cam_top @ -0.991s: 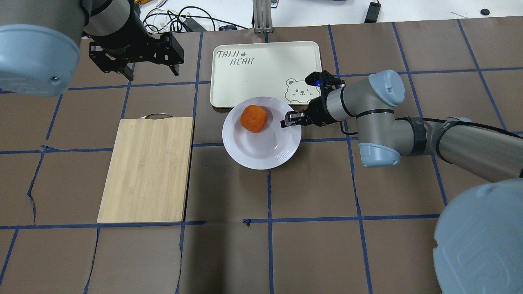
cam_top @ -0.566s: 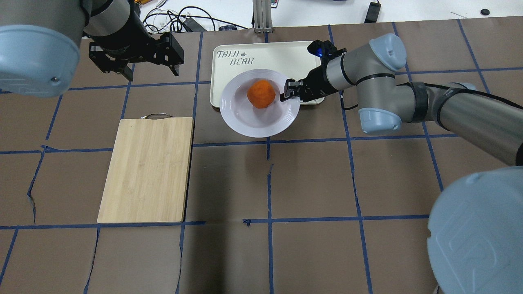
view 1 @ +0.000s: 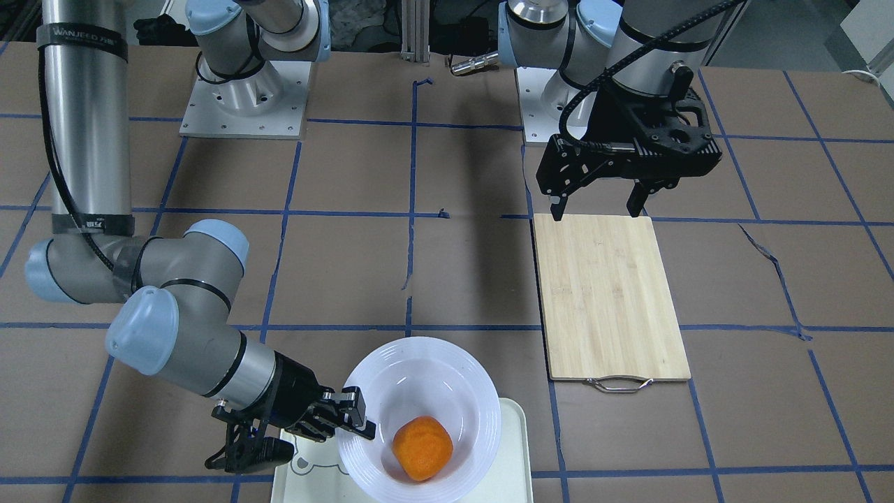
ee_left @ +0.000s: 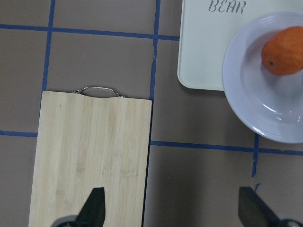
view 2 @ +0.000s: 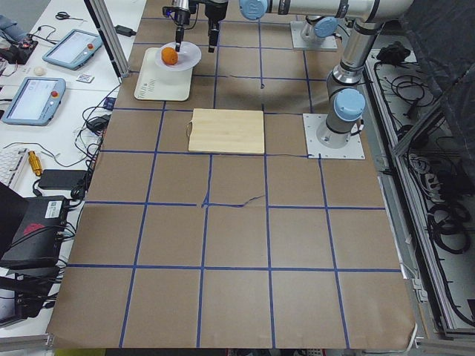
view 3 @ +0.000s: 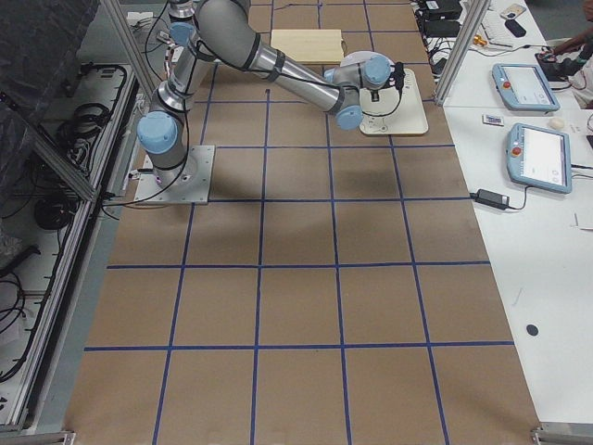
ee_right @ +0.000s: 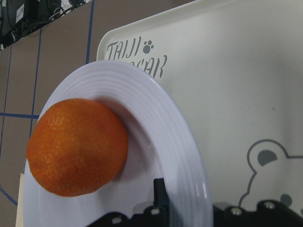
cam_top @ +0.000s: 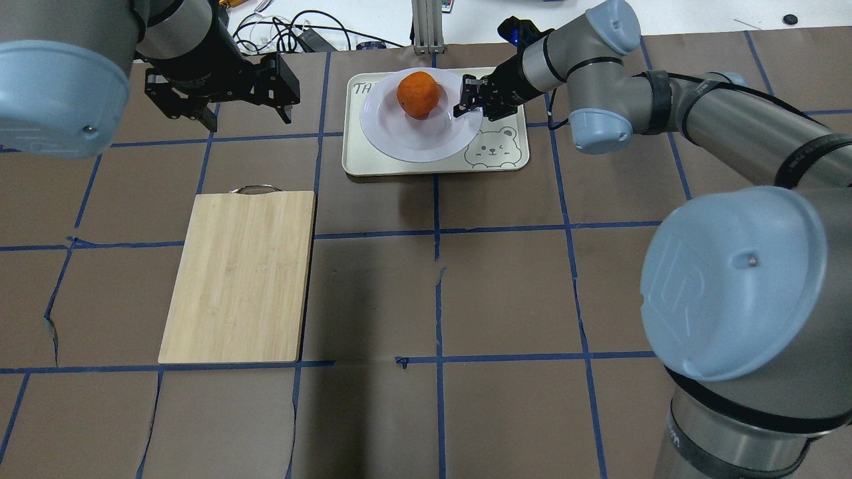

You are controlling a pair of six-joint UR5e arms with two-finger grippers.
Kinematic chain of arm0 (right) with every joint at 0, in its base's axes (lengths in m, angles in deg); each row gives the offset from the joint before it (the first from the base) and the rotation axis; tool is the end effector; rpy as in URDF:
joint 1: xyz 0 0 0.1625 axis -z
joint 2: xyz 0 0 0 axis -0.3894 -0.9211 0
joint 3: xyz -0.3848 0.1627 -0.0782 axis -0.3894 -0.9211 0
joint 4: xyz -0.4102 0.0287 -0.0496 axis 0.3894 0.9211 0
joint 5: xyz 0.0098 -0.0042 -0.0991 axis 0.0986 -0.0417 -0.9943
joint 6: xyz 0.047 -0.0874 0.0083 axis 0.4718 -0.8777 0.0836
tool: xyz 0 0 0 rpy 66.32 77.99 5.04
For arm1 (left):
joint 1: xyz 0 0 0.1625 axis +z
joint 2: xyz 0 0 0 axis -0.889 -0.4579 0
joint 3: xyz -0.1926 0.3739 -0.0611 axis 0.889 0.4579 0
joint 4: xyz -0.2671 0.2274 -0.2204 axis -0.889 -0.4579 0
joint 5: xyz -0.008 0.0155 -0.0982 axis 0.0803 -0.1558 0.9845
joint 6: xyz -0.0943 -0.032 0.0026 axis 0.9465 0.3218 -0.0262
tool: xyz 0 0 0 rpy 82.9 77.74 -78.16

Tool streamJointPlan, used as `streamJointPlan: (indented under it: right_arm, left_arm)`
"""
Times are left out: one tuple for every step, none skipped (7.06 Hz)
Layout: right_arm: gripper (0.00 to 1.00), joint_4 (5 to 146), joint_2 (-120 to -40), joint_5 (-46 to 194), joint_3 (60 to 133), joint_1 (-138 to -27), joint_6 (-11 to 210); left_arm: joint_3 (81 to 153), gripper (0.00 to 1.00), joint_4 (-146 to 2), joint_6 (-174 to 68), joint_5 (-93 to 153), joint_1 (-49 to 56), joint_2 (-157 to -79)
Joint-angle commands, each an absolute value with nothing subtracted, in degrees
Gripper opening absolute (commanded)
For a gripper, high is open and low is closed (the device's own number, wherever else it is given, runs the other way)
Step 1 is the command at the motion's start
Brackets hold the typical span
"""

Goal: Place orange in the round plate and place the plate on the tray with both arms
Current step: 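Settle the bowl on the tray and open the right gripper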

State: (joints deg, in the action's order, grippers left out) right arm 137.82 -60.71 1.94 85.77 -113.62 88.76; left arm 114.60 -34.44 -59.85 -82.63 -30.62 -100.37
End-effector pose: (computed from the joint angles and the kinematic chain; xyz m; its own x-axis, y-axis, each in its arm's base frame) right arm 0.2070 -0.7186 0.2350 -0.7541 -0.0952 -0.6498 0.0666 0.9732 -0.2199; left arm -0.1617 -0.5154 0.5021 -0.9966 -0.0822 0.0043 -0.0816 0.9797 -0.1834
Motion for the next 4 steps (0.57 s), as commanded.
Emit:
streamJointPlan:
  right_arm:
    - [0.0, 137.66, -55.89, 1.77, 81.04, -113.53, 88.89]
    - [0.0, 137.92, -54.12, 1.33, 79.11, -113.53, 88.8]
    - [0.0, 137.83, -52.45, 1.07, 77.18, -113.53, 88.8]
    - [0.0, 138.01, -50.61, 1.15, 76.55, -113.45, 88.8]
  left_arm:
    - [114.6, 1.0, -34.47, -59.85, -82.62, -30.68, -100.37]
    - [114.6, 1.0, -34.47, -59.85, -82.62, -30.68, -100.37]
    - [114.6, 1.0, -34.47, -59.85, -82.62, -30.59, -100.37]
    - [114.6, 1.0, -34.47, -59.85, -82.62, -30.68, -100.29]
